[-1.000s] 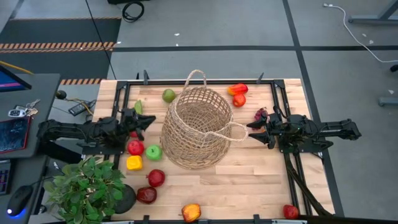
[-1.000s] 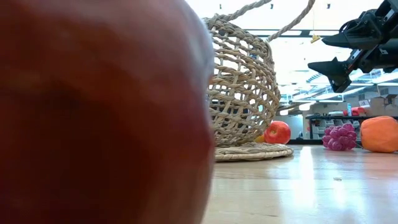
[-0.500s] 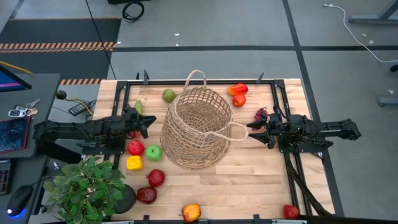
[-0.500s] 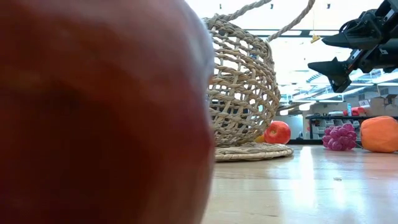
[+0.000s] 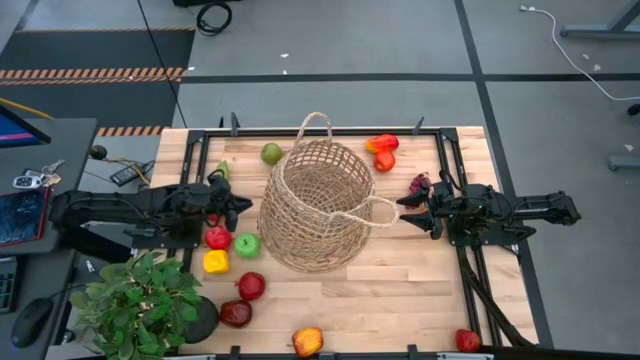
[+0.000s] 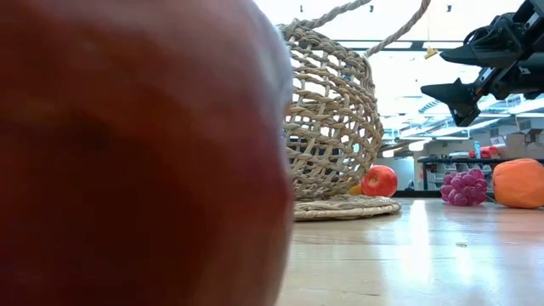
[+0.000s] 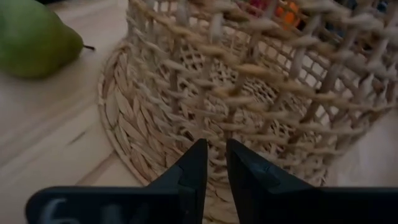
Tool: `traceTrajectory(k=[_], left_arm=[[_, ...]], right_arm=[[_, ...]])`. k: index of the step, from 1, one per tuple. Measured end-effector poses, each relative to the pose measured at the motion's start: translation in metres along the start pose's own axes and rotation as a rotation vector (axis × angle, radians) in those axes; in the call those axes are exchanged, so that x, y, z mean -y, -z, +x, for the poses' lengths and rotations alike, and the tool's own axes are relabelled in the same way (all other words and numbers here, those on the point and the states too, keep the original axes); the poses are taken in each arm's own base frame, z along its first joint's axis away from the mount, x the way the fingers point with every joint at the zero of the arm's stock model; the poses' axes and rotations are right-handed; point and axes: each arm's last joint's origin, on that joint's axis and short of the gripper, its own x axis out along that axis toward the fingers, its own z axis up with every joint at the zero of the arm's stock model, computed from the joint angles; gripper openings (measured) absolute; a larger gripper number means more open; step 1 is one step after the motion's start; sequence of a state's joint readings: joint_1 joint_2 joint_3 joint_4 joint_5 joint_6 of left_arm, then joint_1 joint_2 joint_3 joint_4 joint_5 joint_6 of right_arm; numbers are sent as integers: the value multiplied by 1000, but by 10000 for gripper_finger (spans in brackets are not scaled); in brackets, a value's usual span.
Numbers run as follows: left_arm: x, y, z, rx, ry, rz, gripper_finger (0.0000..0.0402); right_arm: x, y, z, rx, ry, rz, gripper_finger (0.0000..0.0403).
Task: Build produce basket
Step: Put the green apple into the basket
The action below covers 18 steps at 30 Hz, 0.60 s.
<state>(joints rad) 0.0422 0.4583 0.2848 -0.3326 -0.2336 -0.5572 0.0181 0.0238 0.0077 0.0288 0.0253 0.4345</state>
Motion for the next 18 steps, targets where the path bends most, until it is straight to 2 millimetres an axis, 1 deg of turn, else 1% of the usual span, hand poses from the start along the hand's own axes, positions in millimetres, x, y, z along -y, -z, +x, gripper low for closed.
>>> traceTrajectory(k=[13, 18], left_arm=[[4, 3, 0, -96, 136, 2, 67], [4, 4, -1, -111, 160, 3, 67]], right_arm=[[0, 0, 0, 0, 0, 0, 284], [0, 0, 0, 0, 0, 0, 284]])
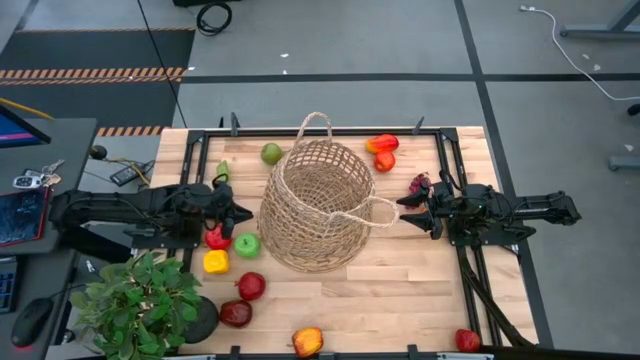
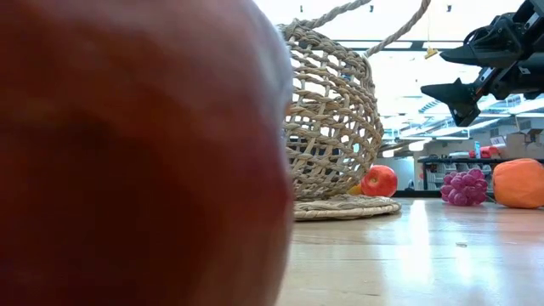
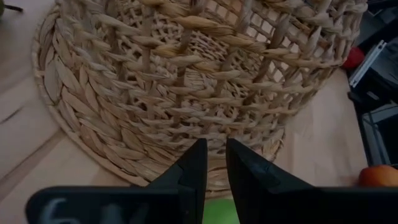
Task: Build produce basket
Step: Put the green apple into the basket
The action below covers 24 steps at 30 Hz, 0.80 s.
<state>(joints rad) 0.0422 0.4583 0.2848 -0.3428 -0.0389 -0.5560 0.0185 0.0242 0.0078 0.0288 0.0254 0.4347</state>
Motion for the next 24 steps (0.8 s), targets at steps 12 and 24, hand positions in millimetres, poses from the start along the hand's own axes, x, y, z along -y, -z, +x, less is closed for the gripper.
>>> traceTrajectory(k=[12, 24], left_arm=[[-1, 2, 0, -30, 5, 3, 67], [4, 10, 2, -176, 118, -26, 71]], right_arm=[[0, 0, 0, 0, 0, 0, 284], [0, 0, 0, 0, 0, 0, 284]])
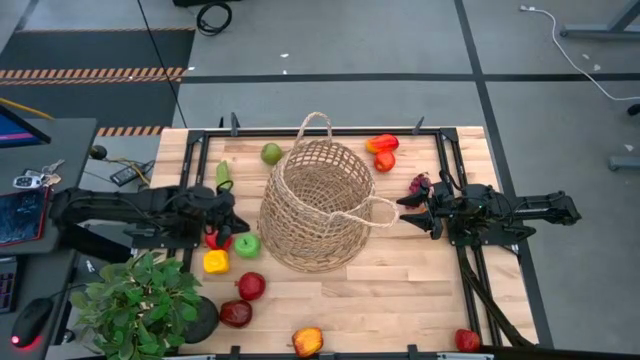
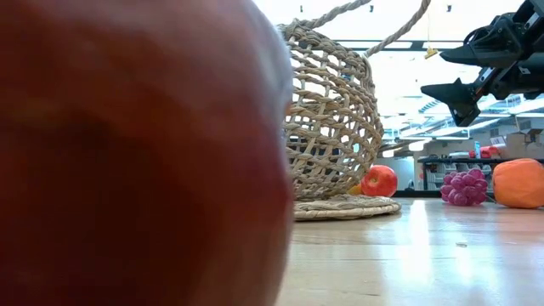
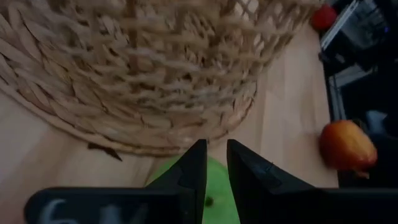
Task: Build produce basket
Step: Put the green apple into the basket
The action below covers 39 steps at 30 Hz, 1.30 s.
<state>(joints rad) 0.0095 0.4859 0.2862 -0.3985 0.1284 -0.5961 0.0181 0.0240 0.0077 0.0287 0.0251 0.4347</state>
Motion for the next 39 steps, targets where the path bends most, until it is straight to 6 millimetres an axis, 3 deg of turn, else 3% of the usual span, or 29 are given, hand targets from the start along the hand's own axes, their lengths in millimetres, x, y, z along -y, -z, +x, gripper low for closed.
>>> traceTrajectory(k=[6, 11, 19, 39], left_arm=[[17, -15, -1, -55, -17, 138, 91], [25, -17, 0, -200, -83, 289, 128], [24, -14, 10, -265, -125, 151, 167], [30, -7, 13, -305, -112, 145, 165]], right_arm=[[0, 0, 0, 0, 0, 0, 284], [0, 0, 0, 0, 0, 0, 284], [0, 0, 0, 0, -1, 0, 284], [0, 0, 0, 0, 0, 0, 284]])
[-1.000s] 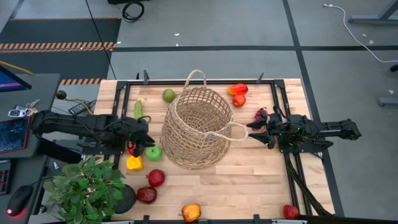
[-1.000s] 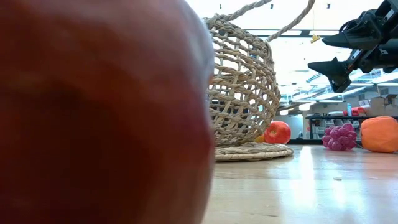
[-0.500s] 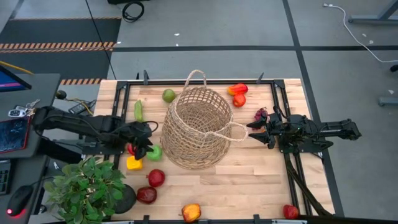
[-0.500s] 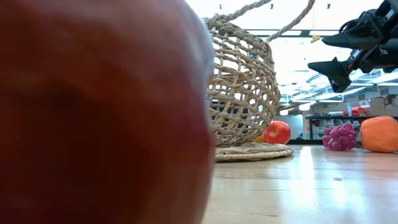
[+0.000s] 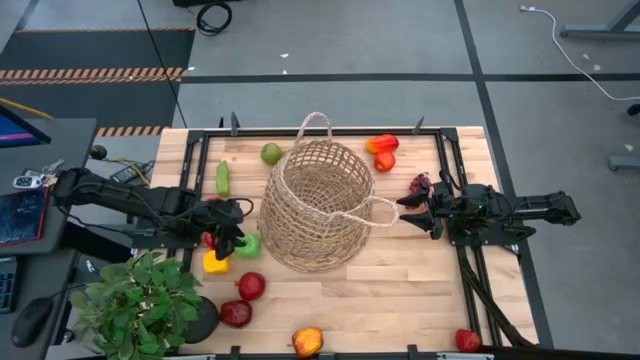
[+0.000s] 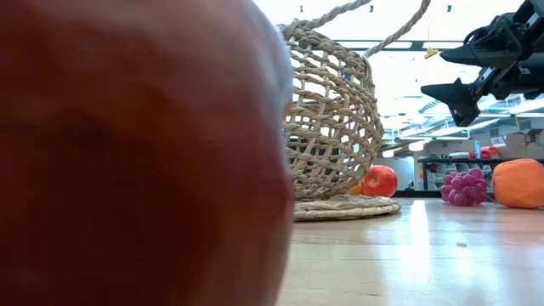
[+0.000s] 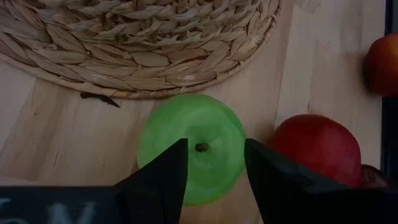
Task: Build produce basket
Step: Put the green apple into the basket
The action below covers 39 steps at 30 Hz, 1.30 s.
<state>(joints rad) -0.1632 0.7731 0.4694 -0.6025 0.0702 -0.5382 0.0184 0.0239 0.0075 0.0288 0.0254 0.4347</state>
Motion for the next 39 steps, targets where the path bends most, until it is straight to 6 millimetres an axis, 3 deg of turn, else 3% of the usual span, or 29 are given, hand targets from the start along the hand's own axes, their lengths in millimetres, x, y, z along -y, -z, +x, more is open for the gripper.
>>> traceTrajectory(k=[10, 20, 39], left_arm=[[2, 2, 1, 19, -41, 25, 165], [3, 0, 14, -39, -79, 6, 163], [2, 2, 15, -50, -81, 0, 120]], right_arm=[[0, 0, 0, 0, 0, 0, 284], [0, 0, 0, 0, 0, 0, 284], [0, 0, 0, 0, 0, 0, 284]])
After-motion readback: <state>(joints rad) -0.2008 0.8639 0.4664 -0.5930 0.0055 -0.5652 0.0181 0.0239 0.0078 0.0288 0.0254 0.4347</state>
